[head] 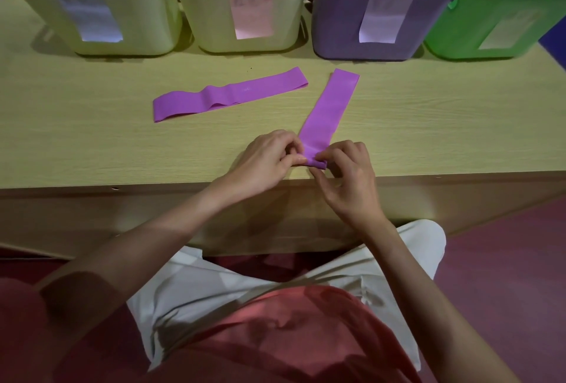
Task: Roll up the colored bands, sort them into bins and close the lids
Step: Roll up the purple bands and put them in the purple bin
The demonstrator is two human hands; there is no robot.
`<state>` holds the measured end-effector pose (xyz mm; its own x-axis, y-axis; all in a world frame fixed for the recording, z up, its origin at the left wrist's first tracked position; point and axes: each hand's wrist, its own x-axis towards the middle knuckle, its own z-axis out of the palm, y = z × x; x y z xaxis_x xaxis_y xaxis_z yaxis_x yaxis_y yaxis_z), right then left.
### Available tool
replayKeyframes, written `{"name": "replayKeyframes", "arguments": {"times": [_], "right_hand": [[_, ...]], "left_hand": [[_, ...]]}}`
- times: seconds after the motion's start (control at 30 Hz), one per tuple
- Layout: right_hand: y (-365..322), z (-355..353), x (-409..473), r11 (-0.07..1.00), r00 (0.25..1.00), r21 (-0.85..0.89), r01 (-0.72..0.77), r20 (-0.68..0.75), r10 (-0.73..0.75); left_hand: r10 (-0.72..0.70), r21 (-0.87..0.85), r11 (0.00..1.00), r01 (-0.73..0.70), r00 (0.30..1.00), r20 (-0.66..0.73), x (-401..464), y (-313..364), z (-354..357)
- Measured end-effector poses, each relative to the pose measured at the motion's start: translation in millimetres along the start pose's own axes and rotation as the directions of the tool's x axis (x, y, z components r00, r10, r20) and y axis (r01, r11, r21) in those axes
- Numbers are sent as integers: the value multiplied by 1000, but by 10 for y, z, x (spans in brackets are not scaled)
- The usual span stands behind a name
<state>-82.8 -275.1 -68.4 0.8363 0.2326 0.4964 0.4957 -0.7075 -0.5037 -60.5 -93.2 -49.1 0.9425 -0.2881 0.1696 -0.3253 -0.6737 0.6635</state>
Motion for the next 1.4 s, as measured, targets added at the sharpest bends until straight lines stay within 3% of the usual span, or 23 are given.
{"name": "replayKeyframes", "arguments": {"times": [0.2, 0.43, 0.63, 0.97, 1.1, 1.4], "right_hand": [[30, -13, 62, 1000, 998, 8, -19, 64, 18], [-51, 34, 2, 986, 988, 88, -143, 76, 137], [-64, 30, 26, 978, 978, 79, -193, 100, 184], [-250, 145, -1, 960, 964, -95, -265, -29, 263], [-219, 137, 25, 947, 954, -117, -297, -82, 289], [-118, 103, 92, 982, 978, -8, -189, -87, 187]], "left_hand": [[31, -12, 999, -31, 999, 8, -16, 28, -37], [72, 5, 997, -72, 997, 22, -42, -17, -71], [145, 50, 987, -150, 985, 98, -10, -72, -146], [375, 422, 846, -325, 926, -38, -64, -121, -15], [387, 442, 835, -328, 921, -48, -53, -118, -20], [399, 526, 795, -302, 914, -77, -67, -110, 18]]}}
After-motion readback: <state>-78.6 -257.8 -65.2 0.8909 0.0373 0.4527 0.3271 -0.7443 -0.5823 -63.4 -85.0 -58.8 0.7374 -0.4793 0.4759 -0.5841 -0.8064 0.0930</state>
